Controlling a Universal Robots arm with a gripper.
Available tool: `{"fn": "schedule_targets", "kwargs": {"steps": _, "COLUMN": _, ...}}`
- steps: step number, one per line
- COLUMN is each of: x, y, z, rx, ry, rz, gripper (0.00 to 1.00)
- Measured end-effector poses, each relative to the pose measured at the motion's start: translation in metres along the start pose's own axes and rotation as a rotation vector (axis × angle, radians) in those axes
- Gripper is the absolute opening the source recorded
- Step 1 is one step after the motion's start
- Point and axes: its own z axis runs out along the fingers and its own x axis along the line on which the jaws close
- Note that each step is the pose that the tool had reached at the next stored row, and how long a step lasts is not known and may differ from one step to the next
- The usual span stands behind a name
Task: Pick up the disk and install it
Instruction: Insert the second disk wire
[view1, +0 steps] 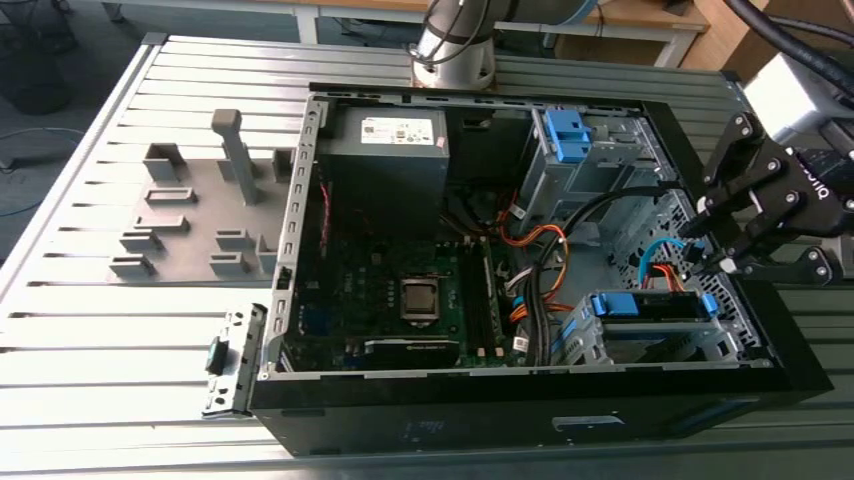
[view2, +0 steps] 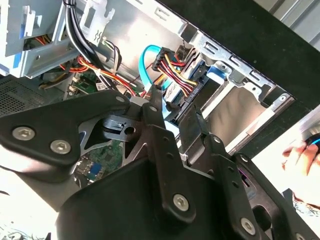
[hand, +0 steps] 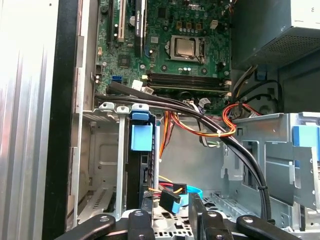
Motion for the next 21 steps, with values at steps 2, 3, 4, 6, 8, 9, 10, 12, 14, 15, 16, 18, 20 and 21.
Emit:
{"fn": "schedule_targets", "kwargs": {"steps": 2, "x": 0.0, "y": 0.0, "z": 0.0, "rx": 0.0, "ry": 0.0002, "rz": 0.0, "gripper": 0.41}}
{"fn": "schedule_targets", "kwargs": {"steps": 3, "x": 0.0, "y": 0.0001, "z": 0.0, "rx": 0.0, "ry": 0.0002, "rz": 0.0, "gripper": 0.41}}
{"fn": "schedule_targets", "kwargs": {"steps": 4, "x": 0.0, "y": 0.0001, "z": 0.0, "rx": 0.0, "ry": 0.0001, "rz": 0.0, "gripper": 0.41}}
{"fn": "schedule_targets", "kwargs": {"steps": 6, "x": 0.0, "y": 0.0001, "z": 0.0, "rx": 0.0, "ry": 0.0001, "rz": 0.0, "gripper": 0.4}}
{"fn": "schedule_targets", "kwargs": {"steps": 8, "x": 0.0, "y": 0.0001, "z": 0.0, "rx": 0.0, "ry": 0.0002, "rz": 0.0, "gripper": 0.27}}
{"fn": "schedule_targets", "kwargs": {"steps": 9, "x": 0.0, "y": 0.0001, "z": 0.0, "rx": 0.0, "ry": 0.0002, "rz": 0.0, "gripper": 0.27}}
{"fn": "schedule_targets", "kwargs": {"steps": 10, "x": 0.0, "y": 0.0001, "z": 0.0, "rx": 0.0, "ry": 0.0003, "rz": 0.0, "gripper": 0.27}}
{"fn": "schedule_targets", "kwargs": {"steps": 12, "x": 0.0, "y": 0.0001, "z": 0.0, "rx": 0.0, "ry": 0.0003, "rz": 0.0, "gripper": 0.21}}
{"fn": "schedule_targets", "kwargs": {"steps": 14, "x": 0.0, "y": 0.0001, "z": 0.0, "rx": 0.0, "ry": 0.0004, "rz": 0.0, "gripper": 0.21}}
{"fn": "schedule_targets", "kwargs": {"steps": 15, "x": 0.0, "y": 0.0001, "z": 0.0, "rx": 0.0, "ry": 0.0004, "rz": 0.0, "gripper": 0.21}}
{"fn": "schedule_targets", "kwargs": {"steps": 16, "x": 0.0, "y": 0.0001, "z": 0.0, "rx": 0.0, "ry": 0.0004, "rz": 0.0, "gripper": 0.21}}
{"fn": "schedule_targets", "kwargs": {"steps": 18, "x": 0.0, "y": 0.0001, "z": 0.0, "rx": 0.0, "ry": 0.0005, "rz": 0.0, "gripper": 0.21}}
{"fn": "schedule_targets", "kwargs": {"steps": 20, "x": 0.0, "y": 0.0001, "z": 0.0, "rx": 0.0, "ry": 0.0006, "rz": 0.0, "gripper": 0.21}}
{"fn": "schedule_targets", "kwargs": {"steps": 21, "x": 0.0, "y": 0.0001, "z": 0.0, "rx": 0.0, "ry": 0.0006, "rz": 0.0, "gripper": 0.21}}
